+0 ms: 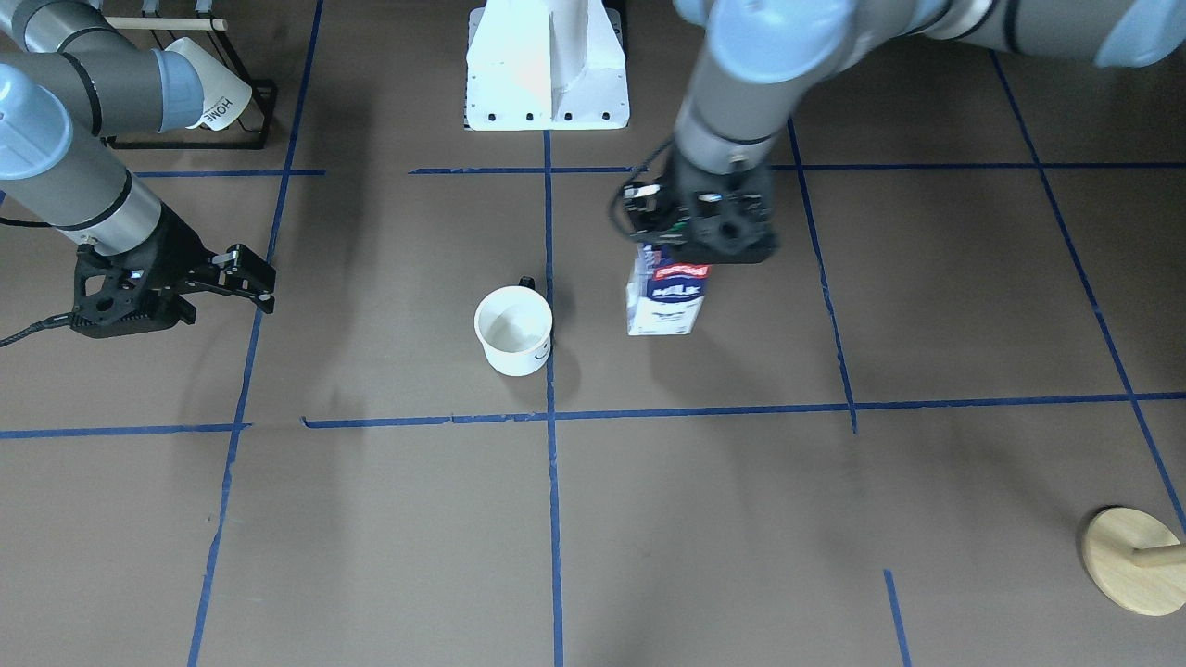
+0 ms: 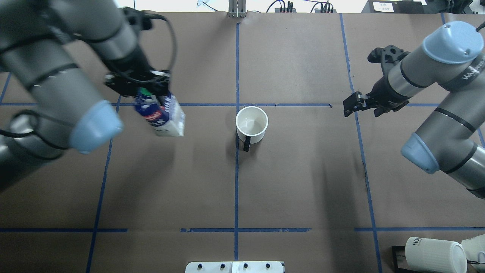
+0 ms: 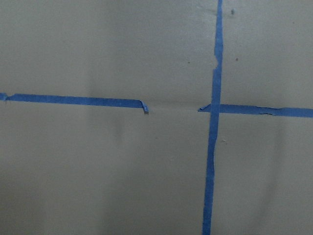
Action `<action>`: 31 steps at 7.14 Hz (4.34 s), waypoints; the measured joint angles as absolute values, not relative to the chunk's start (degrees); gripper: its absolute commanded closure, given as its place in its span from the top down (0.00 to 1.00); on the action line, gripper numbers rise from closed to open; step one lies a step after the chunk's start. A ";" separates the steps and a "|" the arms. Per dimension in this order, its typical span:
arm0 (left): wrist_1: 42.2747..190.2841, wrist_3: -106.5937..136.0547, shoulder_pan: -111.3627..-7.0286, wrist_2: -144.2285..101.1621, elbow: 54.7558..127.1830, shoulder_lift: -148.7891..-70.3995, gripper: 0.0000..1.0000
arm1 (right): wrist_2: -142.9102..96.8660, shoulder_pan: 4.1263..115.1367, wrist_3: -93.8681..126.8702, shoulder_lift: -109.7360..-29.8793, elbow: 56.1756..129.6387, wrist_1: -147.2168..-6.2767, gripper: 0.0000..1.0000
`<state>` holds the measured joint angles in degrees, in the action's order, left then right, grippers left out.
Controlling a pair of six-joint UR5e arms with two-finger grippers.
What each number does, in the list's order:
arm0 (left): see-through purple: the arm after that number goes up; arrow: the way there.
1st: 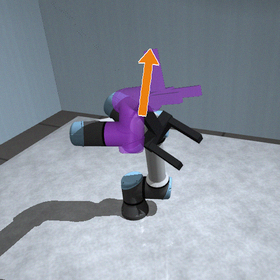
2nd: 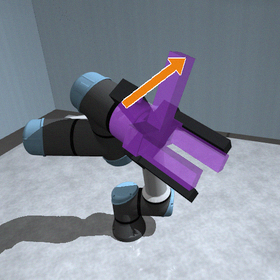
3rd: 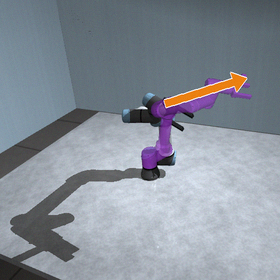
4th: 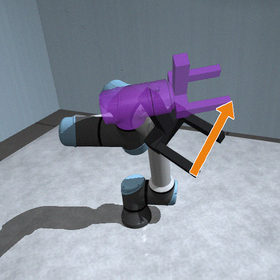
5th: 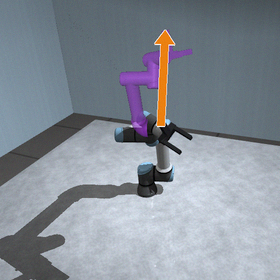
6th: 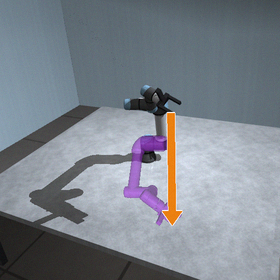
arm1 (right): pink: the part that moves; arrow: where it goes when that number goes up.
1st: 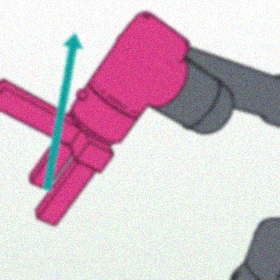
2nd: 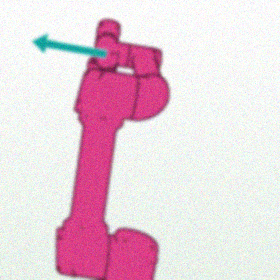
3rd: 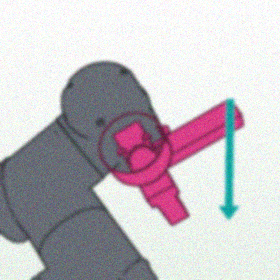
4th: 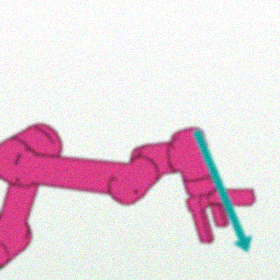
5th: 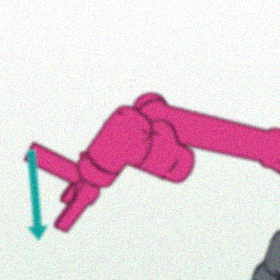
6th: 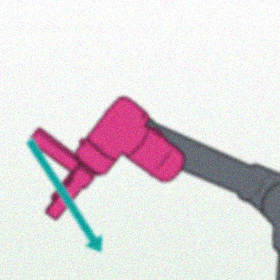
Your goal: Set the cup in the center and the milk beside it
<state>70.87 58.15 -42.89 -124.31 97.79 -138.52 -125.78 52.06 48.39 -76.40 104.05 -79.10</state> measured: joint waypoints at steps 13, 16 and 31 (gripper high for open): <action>77.86 63.96 -43.81 -120.42 105.65 -134.97 1.00 | -128.15 56.85 43.60 -78.44 104.42 -79.37 1.00; 77.81 39.09 -54.73 -123.59 117.13 -114.46 1.00 | -134.81 73.44 19.95 -82.97 103.21 -84.86 1.00; 78.20 -11.28 -93.70 -136.42 86.54 -101.36 1.00 | -136.35 90.05 -21.00 -86.25 91.90 -102.75 1.00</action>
<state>78.20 -11.28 -93.70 -136.42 86.54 -101.36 -136.35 90.05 -21.00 -86.25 91.90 -102.75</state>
